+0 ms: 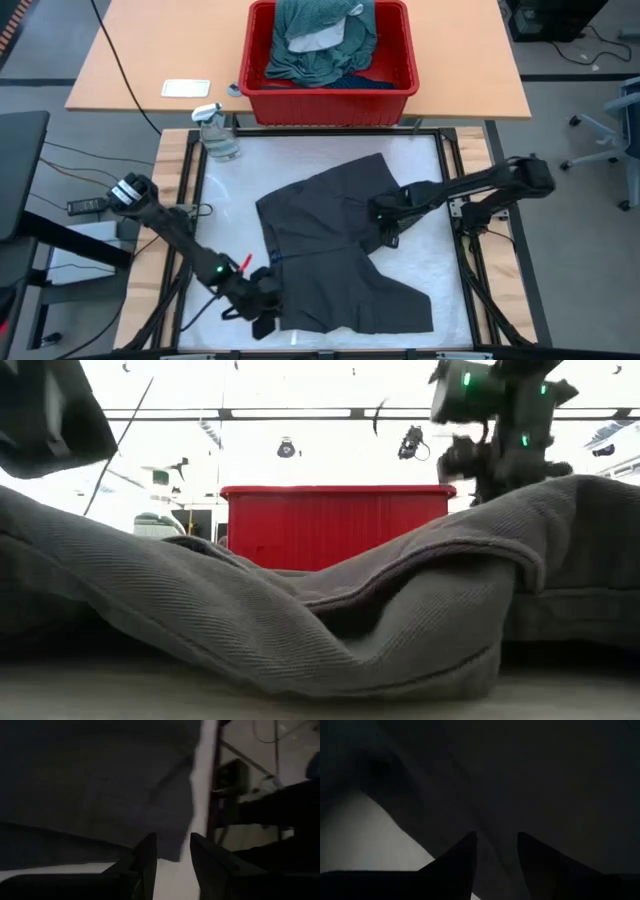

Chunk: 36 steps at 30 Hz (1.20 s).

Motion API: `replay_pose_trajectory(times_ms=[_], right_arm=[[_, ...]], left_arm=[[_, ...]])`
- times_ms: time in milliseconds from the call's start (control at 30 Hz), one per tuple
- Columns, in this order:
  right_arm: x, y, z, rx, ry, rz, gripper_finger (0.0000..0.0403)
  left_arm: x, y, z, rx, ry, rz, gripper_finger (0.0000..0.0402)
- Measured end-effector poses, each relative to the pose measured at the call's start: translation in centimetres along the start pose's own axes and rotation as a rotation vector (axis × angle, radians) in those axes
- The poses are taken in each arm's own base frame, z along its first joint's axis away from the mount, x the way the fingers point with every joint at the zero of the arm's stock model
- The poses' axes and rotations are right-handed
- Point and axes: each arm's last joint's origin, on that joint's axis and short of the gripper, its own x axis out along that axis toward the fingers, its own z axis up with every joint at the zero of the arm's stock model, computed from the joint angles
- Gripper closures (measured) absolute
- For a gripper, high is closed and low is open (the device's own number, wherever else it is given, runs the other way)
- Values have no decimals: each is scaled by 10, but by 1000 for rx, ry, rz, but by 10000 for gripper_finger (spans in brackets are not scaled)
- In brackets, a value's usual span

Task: Fold Laundry from Bin
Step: Fold the gray short on the table

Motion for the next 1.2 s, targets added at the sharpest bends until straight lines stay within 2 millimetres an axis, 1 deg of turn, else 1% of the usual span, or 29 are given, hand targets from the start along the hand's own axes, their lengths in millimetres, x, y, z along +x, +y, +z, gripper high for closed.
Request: replay_pose_trajectory(times_ms=[100, 200, 300, 400, 500, 633, 733, 833, 900, 967, 1100, 1200], right_arm=[[-19, 6, -5, 38, -55, 66, 252], [-36, 18, -11, 55, -109, 130, 252], [-43, 38, -21, 32, -119, 175, 252], [-46, 61, -32, -3, -115, 224, 252], [-46, 83, -44, -32, -99, 267, 252], [-48, 111, -61, -39, -75, 328, 252], [-50, 133, -76, -46, -70, 390, 248], [-45, 152, -92, -65, -32, 415, 237], [-40, 164, -102, -88, -10, 420, 226], [-33, 174, -110, -119, 16, 430, 213], [-25, 196, -120, -211, 22, 440, 195], [-14, 208, -127, -273, 27, 397, 194]], left_arm=[[1, -7, -11, 97, -26, 10, 278], [7, -9, -20, 218, -50, 36, 278], [18, -7, -26, 304, -42, 65, 278], [27, -5, -29, 349, -37, 72, 272], [36, -7, -31, 356, -56, 48, 247], [49, -6, -36, 406, -67, 25, 194], [56, -3, -40, 454, -50, 43, 156], [62, 5, -44, 456, -9, 92, 144], [65, 9, -45, 419, 0, 125, 153], [65, 12, -45, 382, 8, 154, 177], [65, 14, -45, 340, 7, 178, 249], [65, 15, -45, 325, 11, 190, 305]])
